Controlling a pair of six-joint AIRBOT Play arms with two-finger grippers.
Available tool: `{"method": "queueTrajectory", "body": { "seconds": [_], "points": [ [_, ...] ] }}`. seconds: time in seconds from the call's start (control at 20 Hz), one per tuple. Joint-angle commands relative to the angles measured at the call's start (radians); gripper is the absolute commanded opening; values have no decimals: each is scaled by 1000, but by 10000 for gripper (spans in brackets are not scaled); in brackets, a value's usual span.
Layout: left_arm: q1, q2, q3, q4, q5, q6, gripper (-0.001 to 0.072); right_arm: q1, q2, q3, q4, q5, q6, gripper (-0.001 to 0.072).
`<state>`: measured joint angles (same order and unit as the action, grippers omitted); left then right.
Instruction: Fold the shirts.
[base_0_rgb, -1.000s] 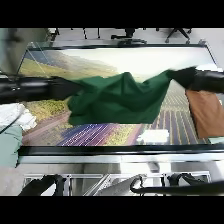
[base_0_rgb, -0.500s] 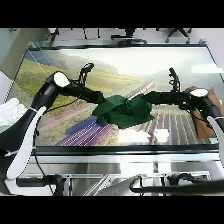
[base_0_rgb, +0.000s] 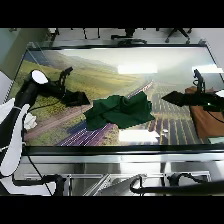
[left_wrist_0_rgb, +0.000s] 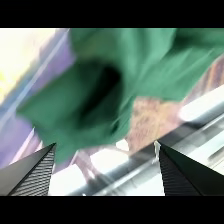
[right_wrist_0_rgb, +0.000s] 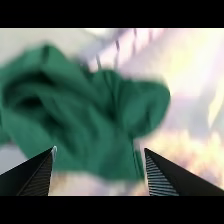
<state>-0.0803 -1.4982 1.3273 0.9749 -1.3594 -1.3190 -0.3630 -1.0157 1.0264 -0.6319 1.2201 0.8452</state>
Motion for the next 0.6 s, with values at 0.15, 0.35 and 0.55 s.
{"method": "queueTrajectory", "body": {
  "seconds": [0.15, 0.35, 0.55],
  "points": [
    [-24, 51, -405, -31, 263, 21, 700, 95, -15, -189, -91, -74, 14, 625],
    [-98, -22, -423, -140, 373, 55, 699, 225, -116, -192, -83, -224, -8, 625],
    [-150, -114, -320, -137, 356, 55, 338, 298, -195, -157, -60, -255, -8, 595]
  ]
}}
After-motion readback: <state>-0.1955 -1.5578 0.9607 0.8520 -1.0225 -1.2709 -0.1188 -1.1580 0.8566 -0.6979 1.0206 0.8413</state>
